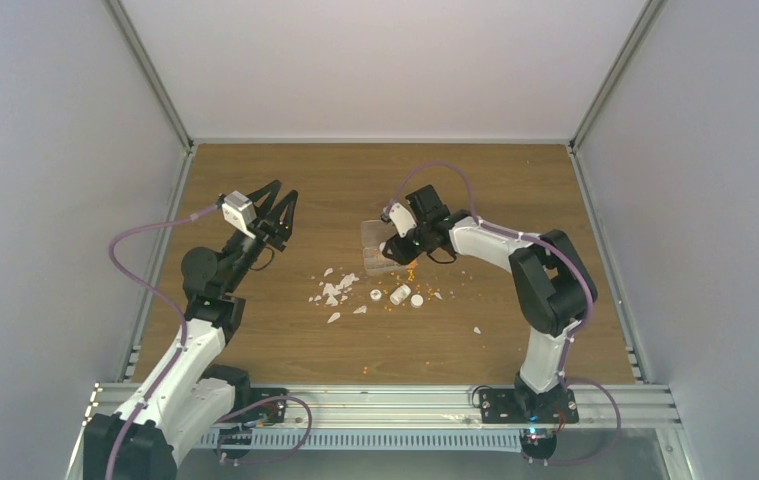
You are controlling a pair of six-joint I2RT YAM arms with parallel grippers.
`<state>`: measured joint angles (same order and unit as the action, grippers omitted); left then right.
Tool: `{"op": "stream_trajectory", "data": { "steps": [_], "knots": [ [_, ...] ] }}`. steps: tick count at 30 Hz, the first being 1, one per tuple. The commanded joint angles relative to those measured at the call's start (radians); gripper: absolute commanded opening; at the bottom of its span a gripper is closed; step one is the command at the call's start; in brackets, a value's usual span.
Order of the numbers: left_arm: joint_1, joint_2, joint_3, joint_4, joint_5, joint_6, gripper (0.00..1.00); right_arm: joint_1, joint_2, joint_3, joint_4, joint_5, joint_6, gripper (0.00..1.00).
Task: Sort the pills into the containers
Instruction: Pour the pill into the pill container.
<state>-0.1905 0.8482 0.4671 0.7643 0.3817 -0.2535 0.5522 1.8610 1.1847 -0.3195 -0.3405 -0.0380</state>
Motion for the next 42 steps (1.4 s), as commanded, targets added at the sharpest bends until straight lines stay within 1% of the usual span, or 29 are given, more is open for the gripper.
{"op": "stream_trajectory", "data": {
  "steps": [1,8,19,30,42],
  "knots": [
    [0.011,0.002,0.011,0.024,0.002,0.0,0.99,0.021,0.021,0.036,-0.05,0.012,-0.015,0.58],
    [0.013,0.002,0.012,0.02,0.0,0.002,0.99,0.042,0.033,0.083,-0.123,0.059,-0.023,0.6],
    [0.015,0.006,0.016,0.015,0.001,0.002,0.99,0.068,0.097,0.199,-0.262,0.183,-0.008,0.62],
    [0.018,0.005,0.015,0.013,0.002,0.003,0.99,0.097,0.117,0.267,-0.341,0.203,-0.013,0.64],
    [0.02,0.007,0.016,0.006,0.003,0.01,0.99,0.1,0.151,0.32,-0.42,0.232,-0.023,0.65]
  ]
}}
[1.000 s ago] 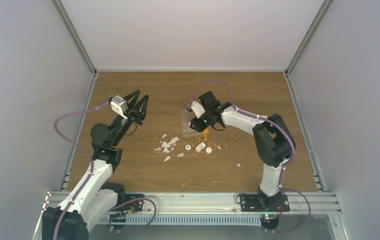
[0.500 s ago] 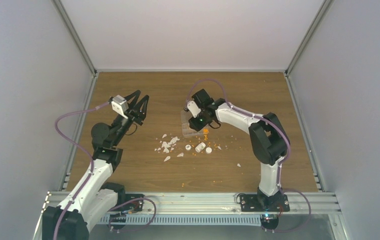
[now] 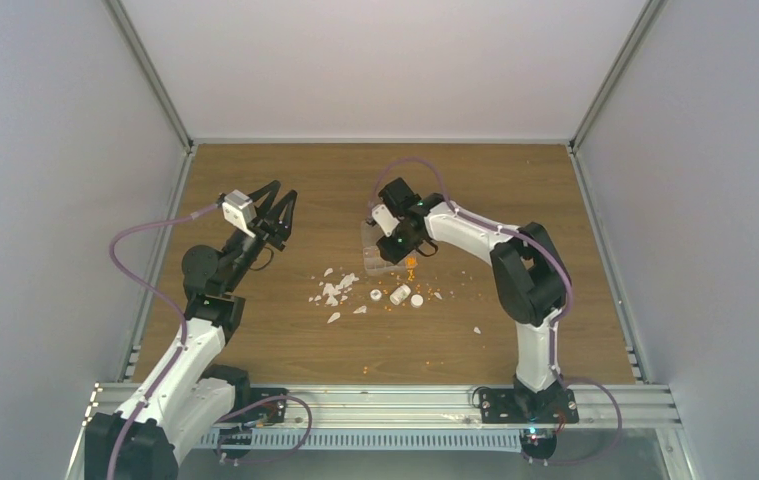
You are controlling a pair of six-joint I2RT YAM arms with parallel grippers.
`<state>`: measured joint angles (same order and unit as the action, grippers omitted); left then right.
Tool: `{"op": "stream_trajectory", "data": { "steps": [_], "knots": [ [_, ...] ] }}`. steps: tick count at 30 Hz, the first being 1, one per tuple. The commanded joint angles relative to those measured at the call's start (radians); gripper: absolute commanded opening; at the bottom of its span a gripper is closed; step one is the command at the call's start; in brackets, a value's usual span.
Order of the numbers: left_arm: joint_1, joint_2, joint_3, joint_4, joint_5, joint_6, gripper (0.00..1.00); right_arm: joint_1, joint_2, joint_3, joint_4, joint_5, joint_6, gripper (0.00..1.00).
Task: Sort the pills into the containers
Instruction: Pour the pill into the pill container.
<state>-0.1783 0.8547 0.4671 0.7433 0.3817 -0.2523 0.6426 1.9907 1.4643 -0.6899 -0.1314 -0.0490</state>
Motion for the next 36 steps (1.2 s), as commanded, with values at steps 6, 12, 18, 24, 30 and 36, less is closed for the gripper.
{"op": "stream_trajectory", "data": {
  "steps": [6,12,18,24,30,36],
  "knots": [
    [0.009,0.003,0.017,0.027,0.001,0.011,0.99,0.013,0.039,0.078,-0.078,0.042,-0.017,0.65],
    [0.011,0.004,0.019,0.027,0.0,0.013,0.99,0.027,0.063,0.114,-0.102,0.054,-0.022,0.65],
    [0.012,0.004,0.019,0.025,0.001,0.015,0.99,0.04,0.075,0.145,-0.122,0.063,-0.026,0.65],
    [0.013,0.004,0.019,0.024,0.003,0.016,0.99,0.051,0.082,0.172,-0.137,0.065,-0.026,0.65],
    [0.013,0.001,0.019,0.021,0.002,0.019,0.99,0.063,0.104,0.205,-0.16,0.071,-0.029,0.65],
    [0.013,0.001,0.02,0.018,0.0,0.024,0.99,0.07,0.115,0.225,-0.18,0.088,-0.026,0.65]
  ]
}}
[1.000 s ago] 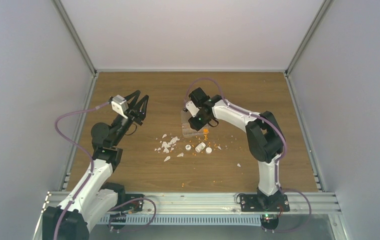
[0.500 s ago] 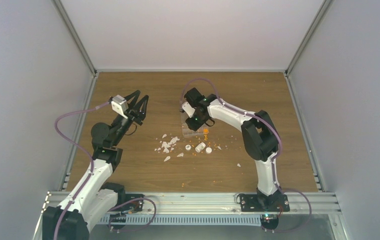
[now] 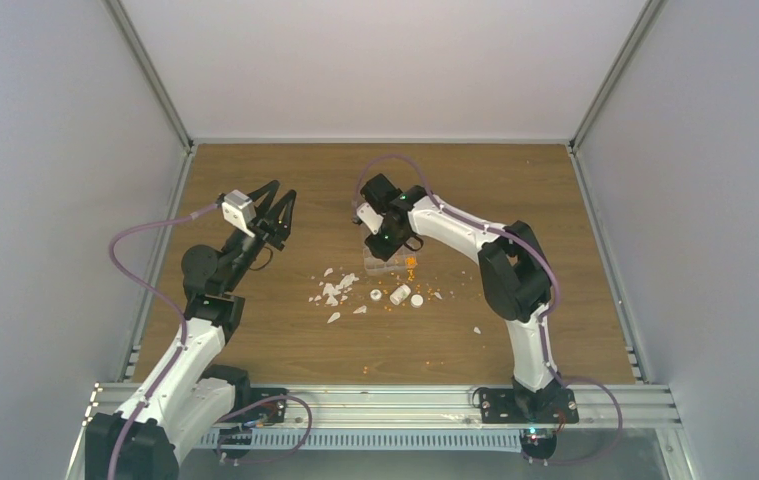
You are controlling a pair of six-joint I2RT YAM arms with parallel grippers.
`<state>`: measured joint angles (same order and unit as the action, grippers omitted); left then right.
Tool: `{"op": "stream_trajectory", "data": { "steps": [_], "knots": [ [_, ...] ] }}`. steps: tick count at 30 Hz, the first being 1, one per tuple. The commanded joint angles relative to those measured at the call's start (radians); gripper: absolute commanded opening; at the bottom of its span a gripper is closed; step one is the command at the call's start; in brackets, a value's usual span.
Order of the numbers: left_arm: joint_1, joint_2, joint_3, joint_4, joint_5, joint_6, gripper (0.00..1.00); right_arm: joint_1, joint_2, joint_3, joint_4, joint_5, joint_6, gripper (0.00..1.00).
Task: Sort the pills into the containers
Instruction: Pour the pill into the pill container.
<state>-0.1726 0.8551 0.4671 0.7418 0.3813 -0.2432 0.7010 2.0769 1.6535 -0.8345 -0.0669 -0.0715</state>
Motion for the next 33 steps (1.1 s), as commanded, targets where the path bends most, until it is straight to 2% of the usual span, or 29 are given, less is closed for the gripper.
{"op": "stream_trajectory", "data": {
  "steps": [1,24,33],
  "knots": [
    [0.007,0.003,0.022,0.019,-0.001,0.014,0.99,0.012,0.031,0.039,-0.039,0.028,-0.001,0.65],
    [0.006,0.01,0.027,0.005,-0.001,0.027,0.99,0.045,0.101,0.139,-0.146,0.065,-0.018,0.68],
    [0.006,0.013,0.03,-0.001,-0.007,0.031,0.99,0.061,0.087,0.171,-0.189,0.165,-0.038,0.68]
  ]
}}
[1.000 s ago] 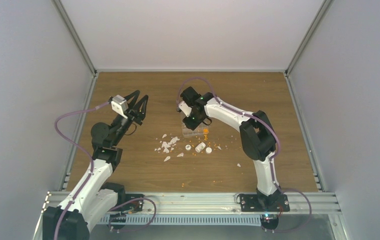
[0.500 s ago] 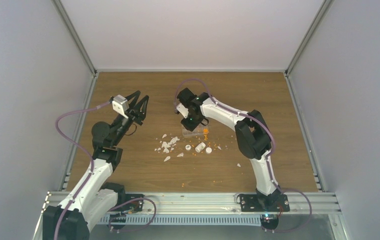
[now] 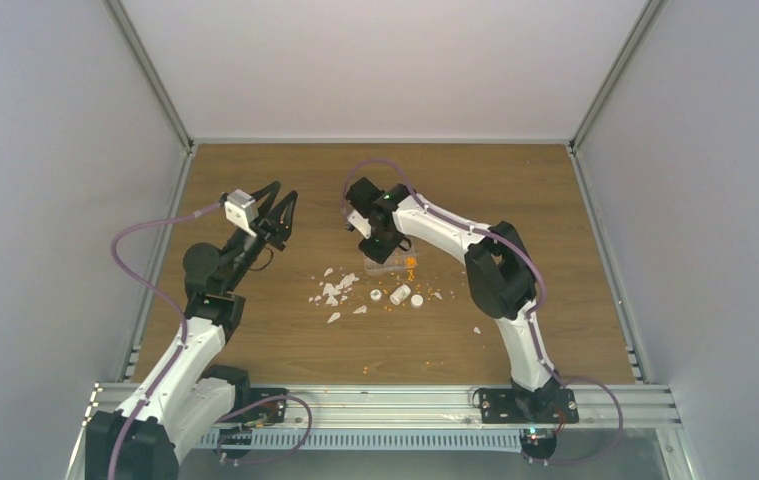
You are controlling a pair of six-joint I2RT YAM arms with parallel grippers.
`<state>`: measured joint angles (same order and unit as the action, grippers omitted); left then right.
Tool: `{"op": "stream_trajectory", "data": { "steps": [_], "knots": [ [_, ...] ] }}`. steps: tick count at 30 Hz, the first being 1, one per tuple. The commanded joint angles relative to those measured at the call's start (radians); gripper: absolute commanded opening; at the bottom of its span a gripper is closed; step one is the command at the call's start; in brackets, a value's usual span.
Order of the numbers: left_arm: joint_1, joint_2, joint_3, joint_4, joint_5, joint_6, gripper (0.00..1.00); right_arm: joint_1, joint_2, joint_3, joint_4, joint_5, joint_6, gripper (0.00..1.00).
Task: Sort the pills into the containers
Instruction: Pour the pill into the pill container.
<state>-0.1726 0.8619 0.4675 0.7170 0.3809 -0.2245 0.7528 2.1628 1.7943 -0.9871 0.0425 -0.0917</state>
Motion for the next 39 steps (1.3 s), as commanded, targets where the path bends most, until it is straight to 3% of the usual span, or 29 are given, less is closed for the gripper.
{"op": "stream_trajectory", "data": {
  "steps": [1,19,39],
  "knots": [
    [0.007,0.006,0.029,0.023,-0.008,0.013,0.99,0.01,-0.009,0.03,-0.035,0.061,-0.02,0.68],
    [0.007,0.0,0.028,0.022,-0.005,0.014,0.99,0.009,-0.119,0.005,0.032,0.013,-0.027,0.68],
    [0.007,0.009,0.03,0.021,-0.005,0.016,0.99,0.013,-0.038,-0.127,0.096,-0.067,-0.028,0.66]
  ]
}}
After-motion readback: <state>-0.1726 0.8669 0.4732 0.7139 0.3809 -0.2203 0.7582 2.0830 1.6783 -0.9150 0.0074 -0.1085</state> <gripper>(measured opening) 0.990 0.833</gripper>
